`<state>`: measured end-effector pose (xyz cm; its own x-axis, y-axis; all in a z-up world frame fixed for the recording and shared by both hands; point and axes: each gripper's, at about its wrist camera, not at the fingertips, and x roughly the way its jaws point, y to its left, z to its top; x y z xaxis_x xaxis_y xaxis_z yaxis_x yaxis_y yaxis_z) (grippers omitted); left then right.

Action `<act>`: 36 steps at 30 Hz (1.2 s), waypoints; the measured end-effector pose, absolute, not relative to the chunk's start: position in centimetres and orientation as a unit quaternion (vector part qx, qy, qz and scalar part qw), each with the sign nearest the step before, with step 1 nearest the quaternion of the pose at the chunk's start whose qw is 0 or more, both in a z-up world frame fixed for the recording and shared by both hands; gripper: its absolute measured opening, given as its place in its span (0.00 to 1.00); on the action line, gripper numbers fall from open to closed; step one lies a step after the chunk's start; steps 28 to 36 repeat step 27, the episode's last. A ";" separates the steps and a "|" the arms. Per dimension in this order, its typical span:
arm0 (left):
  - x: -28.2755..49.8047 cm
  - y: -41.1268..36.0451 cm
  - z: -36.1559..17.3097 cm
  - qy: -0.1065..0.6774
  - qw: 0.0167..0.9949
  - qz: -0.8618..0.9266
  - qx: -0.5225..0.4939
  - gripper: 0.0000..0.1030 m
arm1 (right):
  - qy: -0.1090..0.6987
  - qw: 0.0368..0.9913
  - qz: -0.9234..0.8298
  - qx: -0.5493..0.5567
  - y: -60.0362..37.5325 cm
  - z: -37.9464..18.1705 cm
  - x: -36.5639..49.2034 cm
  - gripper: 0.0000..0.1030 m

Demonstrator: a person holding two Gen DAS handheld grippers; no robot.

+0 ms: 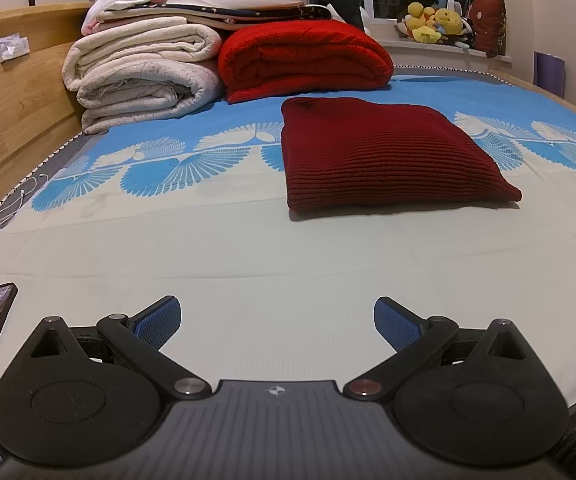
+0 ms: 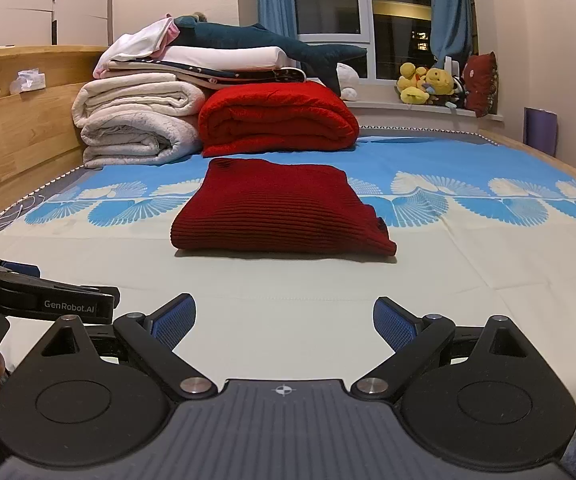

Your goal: Fold small clothes

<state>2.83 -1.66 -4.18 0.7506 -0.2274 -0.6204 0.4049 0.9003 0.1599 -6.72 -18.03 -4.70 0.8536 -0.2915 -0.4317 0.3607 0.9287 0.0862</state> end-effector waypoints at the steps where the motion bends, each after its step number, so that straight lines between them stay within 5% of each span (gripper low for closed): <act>1: 2.8 -1.6 -4.2 0.309 0.924 -0.171 0.144 1.00 | 0.210 0.959 -0.170 0.082 -18.0 -4.7 -6.7 0.93; 36: 2.8 -1.7 -4.2 0.311 0.924 -0.175 0.139 1.00 | 0.214 0.958 -0.170 0.081 -17.5 -4.9 -6.3 0.93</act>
